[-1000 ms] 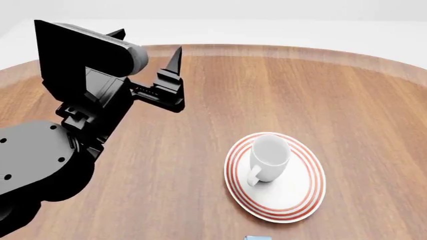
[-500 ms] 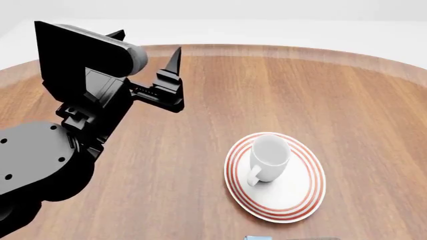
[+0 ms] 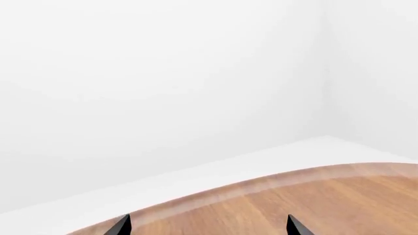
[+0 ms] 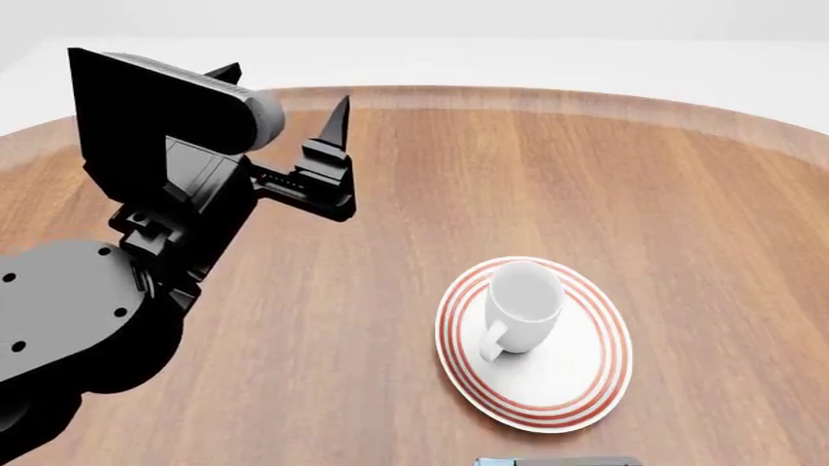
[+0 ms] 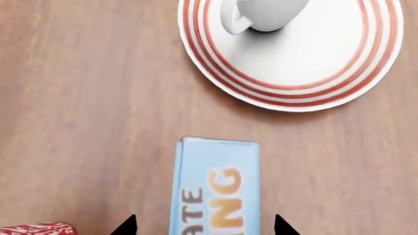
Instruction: Pick up the white mug and put it on the plate, and put the chocolate pudding to the right of the plate.
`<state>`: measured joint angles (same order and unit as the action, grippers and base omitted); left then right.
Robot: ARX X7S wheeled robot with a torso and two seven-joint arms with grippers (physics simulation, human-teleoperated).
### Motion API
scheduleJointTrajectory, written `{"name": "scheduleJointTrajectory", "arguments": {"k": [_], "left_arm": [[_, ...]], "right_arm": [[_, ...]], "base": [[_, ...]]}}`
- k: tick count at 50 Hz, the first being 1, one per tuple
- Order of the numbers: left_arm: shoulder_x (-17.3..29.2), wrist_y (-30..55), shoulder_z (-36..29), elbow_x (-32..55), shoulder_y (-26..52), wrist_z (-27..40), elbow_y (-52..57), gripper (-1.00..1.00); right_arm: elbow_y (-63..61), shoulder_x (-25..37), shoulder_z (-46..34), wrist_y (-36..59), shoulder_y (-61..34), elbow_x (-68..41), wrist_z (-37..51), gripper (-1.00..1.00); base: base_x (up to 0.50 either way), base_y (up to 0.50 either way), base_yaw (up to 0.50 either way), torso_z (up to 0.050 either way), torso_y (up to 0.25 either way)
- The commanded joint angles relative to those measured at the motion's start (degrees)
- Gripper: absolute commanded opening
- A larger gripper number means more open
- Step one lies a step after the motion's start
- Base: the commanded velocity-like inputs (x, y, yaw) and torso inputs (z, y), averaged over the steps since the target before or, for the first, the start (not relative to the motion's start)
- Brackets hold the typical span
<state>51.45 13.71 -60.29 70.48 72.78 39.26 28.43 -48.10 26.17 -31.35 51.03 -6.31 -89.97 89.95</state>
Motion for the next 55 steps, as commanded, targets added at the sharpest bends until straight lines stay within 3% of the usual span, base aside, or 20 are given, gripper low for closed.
{"name": "scheduleJointTrajectory", "arguments": {"k": [1, 7, 8, 38, 42, 47, 51, 55], "left_arm": [[0.1, 0.0, 0.1, 0.0, -0.3, 0.1, 0.1, 1.00], [0.1, -0.1, 0.1, -0.1, -0.5, 0.0, -0.1, 1.00], [0.1, -0.1, 0.1, -0.1, -0.5, 0.0, -0.1, 1.00], [0.1, -0.1, 0.4, -0.2, -0.9, 0.0, 0.0, 1.00], [0.2, 0.0, 0.6, 0.0, -0.7, 0.1, 0.1, 1.00], [0.2, 0.1, 0.7, 0.1, -0.6, 0.1, 0.1, 1.00], [0.2, 0.3, 0.8, 0.3, -0.4, 0.0, 0.0, 1.00], [0.3, 0.4, 0.8, 0.3, -0.4, 0.1, 0.1, 1.00]], "right_arm": [[2.6, -0.6, 0.0, -0.1, 0.1, 0.2, -0.3, 1.00], [3.4, -0.6, -0.2, -0.2, 0.4, 1.3, -1.4, 1.00], [3.4, -0.6, -0.2, -0.2, 0.3, 1.4, -1.3, -1.00], [-1.7, 0.8, 1.6, -0.6, -1.3, -0.3, 0.0, -1.00], [-6.2, 6.8, -1.4, -7.6, -4.5, -1.7, 0.0, -1.00], [-11.8, 17.1, -12.6, -22.3, -14.1, -2.3, 0.0, -1.00], [-11.9, 18.9, -20.0, -28.4, -22.7, -3.1, 0.0, -1.00], [-11.9, 20.9, -21.0, -31.6, -30.5, -6.6, 0.0, -1.00]], "base": [[0.00, 0.00, 0.00, 0.000, 0.000], [0.00, 0.00, 0.00, 0.000, 0.000], [0.00, 0.00, 0.00, 0.000, 0.000], [0.00, 0.00, 0.00, 0.000, 0.000], [0.00, 0.00, 0.00, 0.000, 0.000], [0.00, 0.00, 0.00, 0.000, 0.000], [0.00, 0.00, 0.00, 0.000, 0.000], [0.00, 0.00, 0.00, 0.000, 0.000]]}}
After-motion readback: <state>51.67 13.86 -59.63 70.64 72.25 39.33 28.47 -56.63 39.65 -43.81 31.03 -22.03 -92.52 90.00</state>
